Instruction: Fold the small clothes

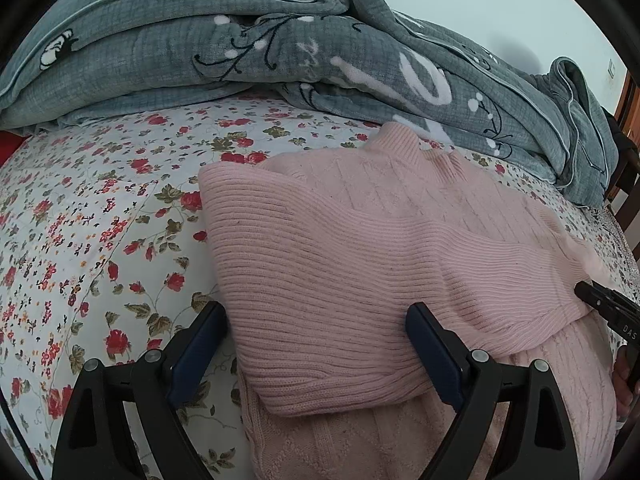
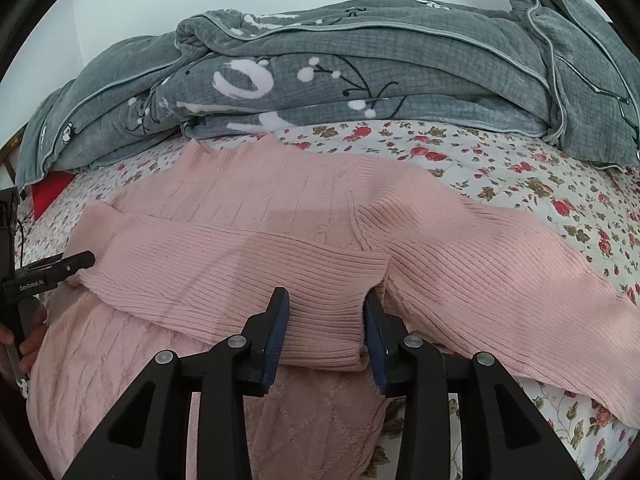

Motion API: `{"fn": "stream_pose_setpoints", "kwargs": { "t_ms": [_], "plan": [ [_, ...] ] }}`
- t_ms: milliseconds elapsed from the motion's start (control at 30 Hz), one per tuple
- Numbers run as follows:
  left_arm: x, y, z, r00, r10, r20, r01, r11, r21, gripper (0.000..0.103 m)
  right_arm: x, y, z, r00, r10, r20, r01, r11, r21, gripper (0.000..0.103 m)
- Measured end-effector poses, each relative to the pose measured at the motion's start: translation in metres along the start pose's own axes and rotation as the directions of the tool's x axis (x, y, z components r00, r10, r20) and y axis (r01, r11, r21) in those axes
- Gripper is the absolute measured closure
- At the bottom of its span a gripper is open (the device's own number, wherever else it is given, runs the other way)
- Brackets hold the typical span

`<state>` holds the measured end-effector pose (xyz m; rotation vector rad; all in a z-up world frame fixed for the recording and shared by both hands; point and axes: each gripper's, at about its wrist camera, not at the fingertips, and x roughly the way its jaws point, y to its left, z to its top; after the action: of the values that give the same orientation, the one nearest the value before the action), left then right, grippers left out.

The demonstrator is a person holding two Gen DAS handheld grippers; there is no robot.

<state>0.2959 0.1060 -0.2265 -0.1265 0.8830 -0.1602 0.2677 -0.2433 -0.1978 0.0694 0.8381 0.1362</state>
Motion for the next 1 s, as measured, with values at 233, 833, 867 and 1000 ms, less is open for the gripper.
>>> {"fn": "stream_pose_setpoints", "kwargs": {
  "t_ms": [233, 833, 867, 1000],
  "plan": [
    [-0.0002, -0.0001, -0.0003, 1.0, 0.0, 0.0, 0.0, 1.0, 0.001, 0.011, 0.0, 0.0014, -0.0005, 1.0, -0.004, 0.001, 0.004, 1.0, -0.008, 0.06],
    [-0.0005, -0.0005, -0.0005, 1.0, -0.003, -0.004, 0.003, 1.0, 0.001, 0.011, -0.0008, 0.0017, -0.0011, 1.0, -0.01, 0.002, 0.01, 1.0, -0.014, 0.058],
    [-0.0005, -0.0006, -0.0005, 1.0, -0.002, -0.005, 0.002, 1.0, 0.001, 0.011, -0.001, 0.0016, -0.0011, 1.0, -0.01, 0.003, 0.01, 1.0, -0.014, 0.058],
    [-0.0009, -0.0013, -0.0004, 1.0, -0.003, -0.005, 0.003, 1.0, 0.0, 0.01, -0.0021, -0.0004, -0.0002, 1.0, -0.003, 0.002, 0.003, 1.0, -0.01, 0.052]
  ]
}}
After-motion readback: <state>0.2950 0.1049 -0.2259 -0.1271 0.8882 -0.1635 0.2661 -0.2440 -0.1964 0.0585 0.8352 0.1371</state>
